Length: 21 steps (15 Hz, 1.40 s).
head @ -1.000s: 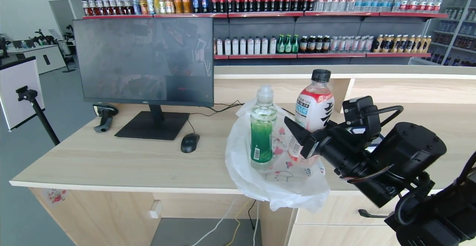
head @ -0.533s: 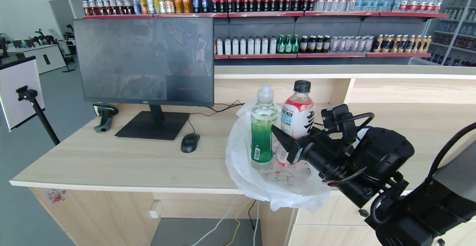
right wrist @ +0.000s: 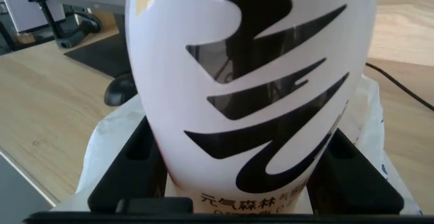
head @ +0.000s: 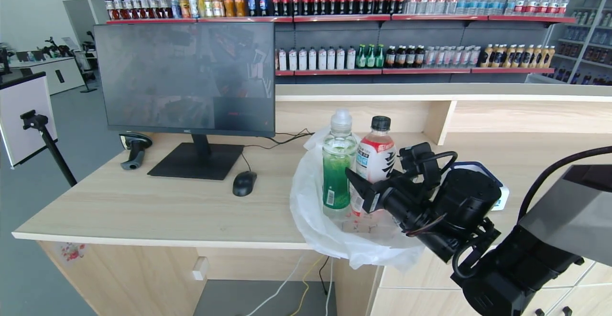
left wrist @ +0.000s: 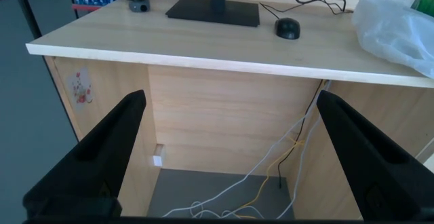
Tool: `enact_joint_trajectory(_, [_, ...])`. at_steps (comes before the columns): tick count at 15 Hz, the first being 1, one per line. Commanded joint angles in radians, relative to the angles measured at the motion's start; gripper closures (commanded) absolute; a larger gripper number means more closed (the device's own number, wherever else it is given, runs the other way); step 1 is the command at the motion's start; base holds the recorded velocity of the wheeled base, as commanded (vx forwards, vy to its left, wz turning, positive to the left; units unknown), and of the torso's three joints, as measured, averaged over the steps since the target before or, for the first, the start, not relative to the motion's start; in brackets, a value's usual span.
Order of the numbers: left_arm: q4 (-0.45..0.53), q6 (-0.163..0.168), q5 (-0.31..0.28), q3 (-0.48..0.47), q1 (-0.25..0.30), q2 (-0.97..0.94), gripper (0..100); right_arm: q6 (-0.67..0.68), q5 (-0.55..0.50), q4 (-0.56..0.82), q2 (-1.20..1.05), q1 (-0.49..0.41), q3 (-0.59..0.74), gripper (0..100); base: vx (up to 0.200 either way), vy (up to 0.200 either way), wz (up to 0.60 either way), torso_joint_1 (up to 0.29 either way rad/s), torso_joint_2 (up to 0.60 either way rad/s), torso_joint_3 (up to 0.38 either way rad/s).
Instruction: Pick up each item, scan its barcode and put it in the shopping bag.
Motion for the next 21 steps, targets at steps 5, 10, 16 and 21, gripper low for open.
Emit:
enact_joint_trajectory(5, [0.000, 0.001, -0.001, 0.000, 0.000, 0.000, 0, 0.005, -0.001, -0.001, 0.013, -0.010, -0.010, 100, 0.000, 0.000, 0.00, 0.000, 0.00, 0.000])
enact_joint_trajectory(10, [0.000, 0.001, 0.001, 0.000, 0.000, 0.000, 0, 0.003, -0.001, -0.001, 0.013, -0.008, -0.027, 100, 0.000, 0.000, 0.00, 0.000, 0.00, 0.000])
enact_joint_trajectory(16, [0.000, 0.001, 0.001, 0.000, 0.000, 0.000, 0, 0.005, -0.001, -0.001, 0.024, -0.010, -0.020, 100, 0.000, 0.000, 0.00, 0.000, 0.00, 0.000])
enact_joint_trajectory(21, [0.000, 0.001, -0.001, 0.000, 0.000, 0.000, 0, 0.005, -0.001, -0.001, 0.031, -0.010, 0.012, 100, 0.000, 0.000, 0.00, 0.000, 0.00, 0.000])
